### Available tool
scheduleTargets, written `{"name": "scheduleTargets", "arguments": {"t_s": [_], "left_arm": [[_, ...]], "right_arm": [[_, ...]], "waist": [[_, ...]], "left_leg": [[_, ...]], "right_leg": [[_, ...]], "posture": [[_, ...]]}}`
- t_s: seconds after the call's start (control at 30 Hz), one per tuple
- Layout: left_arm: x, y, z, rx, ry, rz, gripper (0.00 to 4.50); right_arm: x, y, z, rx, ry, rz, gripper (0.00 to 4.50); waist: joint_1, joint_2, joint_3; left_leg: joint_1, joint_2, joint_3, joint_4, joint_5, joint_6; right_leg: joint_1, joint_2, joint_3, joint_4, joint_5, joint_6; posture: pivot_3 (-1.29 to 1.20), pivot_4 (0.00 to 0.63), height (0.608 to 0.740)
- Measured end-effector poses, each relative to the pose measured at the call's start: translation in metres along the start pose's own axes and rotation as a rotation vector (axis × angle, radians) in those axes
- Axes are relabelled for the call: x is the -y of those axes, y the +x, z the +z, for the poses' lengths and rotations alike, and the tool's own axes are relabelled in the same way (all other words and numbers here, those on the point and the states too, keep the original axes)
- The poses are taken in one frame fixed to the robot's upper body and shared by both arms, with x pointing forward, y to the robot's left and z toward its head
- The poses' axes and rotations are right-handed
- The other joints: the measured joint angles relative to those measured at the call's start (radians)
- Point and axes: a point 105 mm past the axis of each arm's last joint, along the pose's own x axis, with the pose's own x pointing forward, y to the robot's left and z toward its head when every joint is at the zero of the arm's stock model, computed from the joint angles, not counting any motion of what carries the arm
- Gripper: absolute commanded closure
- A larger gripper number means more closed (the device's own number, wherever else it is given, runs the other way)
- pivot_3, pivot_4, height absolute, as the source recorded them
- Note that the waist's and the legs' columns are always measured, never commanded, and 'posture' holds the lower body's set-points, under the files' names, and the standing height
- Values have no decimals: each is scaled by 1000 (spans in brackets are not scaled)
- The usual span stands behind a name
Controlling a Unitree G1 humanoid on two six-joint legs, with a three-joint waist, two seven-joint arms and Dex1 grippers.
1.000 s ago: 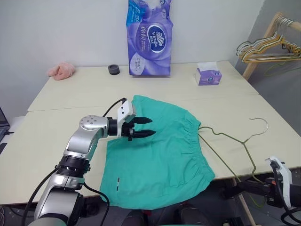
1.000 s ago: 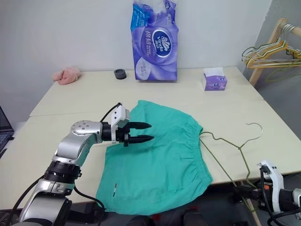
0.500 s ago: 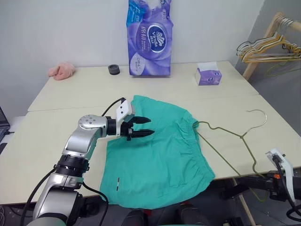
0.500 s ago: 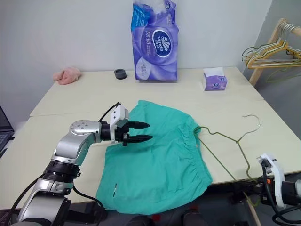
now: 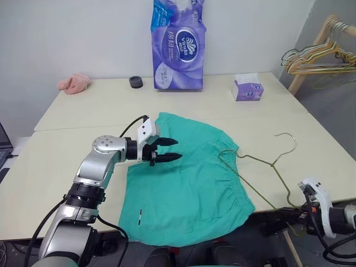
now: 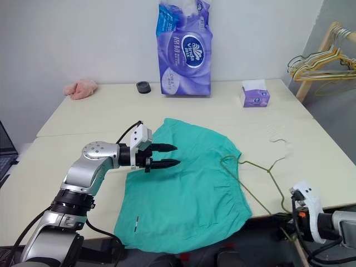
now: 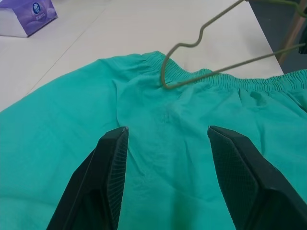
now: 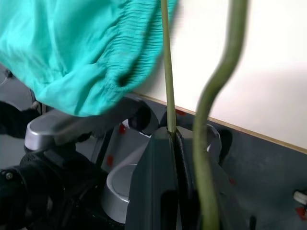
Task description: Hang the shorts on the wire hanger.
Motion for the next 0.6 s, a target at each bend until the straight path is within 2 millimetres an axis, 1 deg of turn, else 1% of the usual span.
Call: {"name": "scheduleTargets", "arguments": {"t_s": [0.1,0.13,0.37,0.6], "left_arm": [[0,0,0,0,0,-3,1712],[1,0,0,0,-1,-6,1712],[8,2,2,-2,-3,-57,1712],[10,4,2,-2,-1,-74,1712]], "right_arm": [[5,-12,9,57,8,-24,4500],[7,-15,9,65,16,-36,4500],[15,-20,-11,67,131,-62,4500],[16,-18,-16,90,179,-66,4500]], "waist": [[0,0,0],[0,0,0],[0,0,0],[-3,1,-1]], "left_leg": [[0,0,0,0,0,0],[0,0,0,0,0,0],[0,0,0,0,0,0],[1,0,1,0,0,0]], "right_leg": [[0,0,0,0,0,0],[0,0,0,0,0,0],[0,0,0,0,-1,1],[0,0,0,1,-1,1]], "posture": [[-176,68,740],[-179,68,740],[-186,68,740],[-188,67,740]]}}
